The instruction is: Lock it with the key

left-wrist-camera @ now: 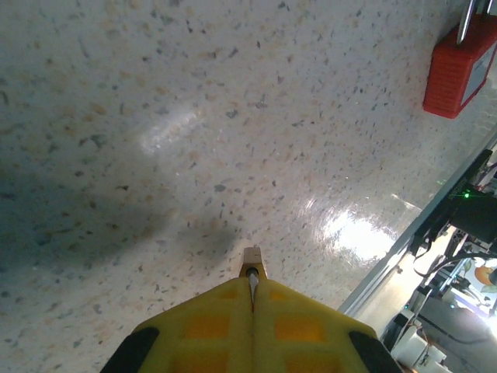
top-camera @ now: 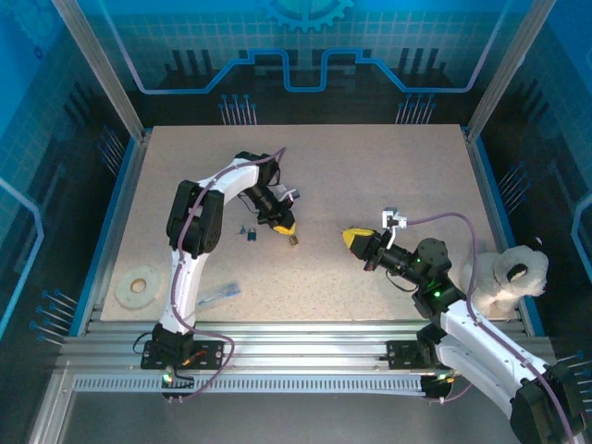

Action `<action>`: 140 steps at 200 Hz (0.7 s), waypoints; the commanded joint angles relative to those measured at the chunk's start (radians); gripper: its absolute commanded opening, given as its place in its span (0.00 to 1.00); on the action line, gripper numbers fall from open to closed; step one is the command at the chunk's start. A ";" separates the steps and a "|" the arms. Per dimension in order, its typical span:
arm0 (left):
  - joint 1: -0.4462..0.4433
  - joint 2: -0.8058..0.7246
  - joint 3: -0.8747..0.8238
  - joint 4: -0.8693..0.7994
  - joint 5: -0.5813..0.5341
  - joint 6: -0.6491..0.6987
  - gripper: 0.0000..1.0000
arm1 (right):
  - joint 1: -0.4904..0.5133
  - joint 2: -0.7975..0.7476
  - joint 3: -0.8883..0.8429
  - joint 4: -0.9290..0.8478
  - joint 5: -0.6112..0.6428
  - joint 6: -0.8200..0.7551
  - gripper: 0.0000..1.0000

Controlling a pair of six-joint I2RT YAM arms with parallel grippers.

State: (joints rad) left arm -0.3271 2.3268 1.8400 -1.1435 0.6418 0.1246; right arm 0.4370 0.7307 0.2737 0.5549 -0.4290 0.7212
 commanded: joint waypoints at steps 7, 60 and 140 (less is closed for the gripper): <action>-0.019 0.023 0.065 -0.028 -0.042 0.004 0.00 | -0.009 0.010 -0.014 0.043 -0.020 0.004 0.00; -0.065 0.097 0.167 -0.068 -0.151 0.000 0.00 | -0.006 0.016 -0.013 0.050 -0.029 0.004 0.00; -0.081 0.108 0.219 -0.087 -0.238 -0.005 0.22 | 0.003 0.026 -0.010 0.052 -0.031 0.001 0.00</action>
State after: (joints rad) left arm -0.3946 2.4199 2.0216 -1.1999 0.4515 0.1200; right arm 0.4374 0.7532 0.2737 0.5694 -0.4526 0.7216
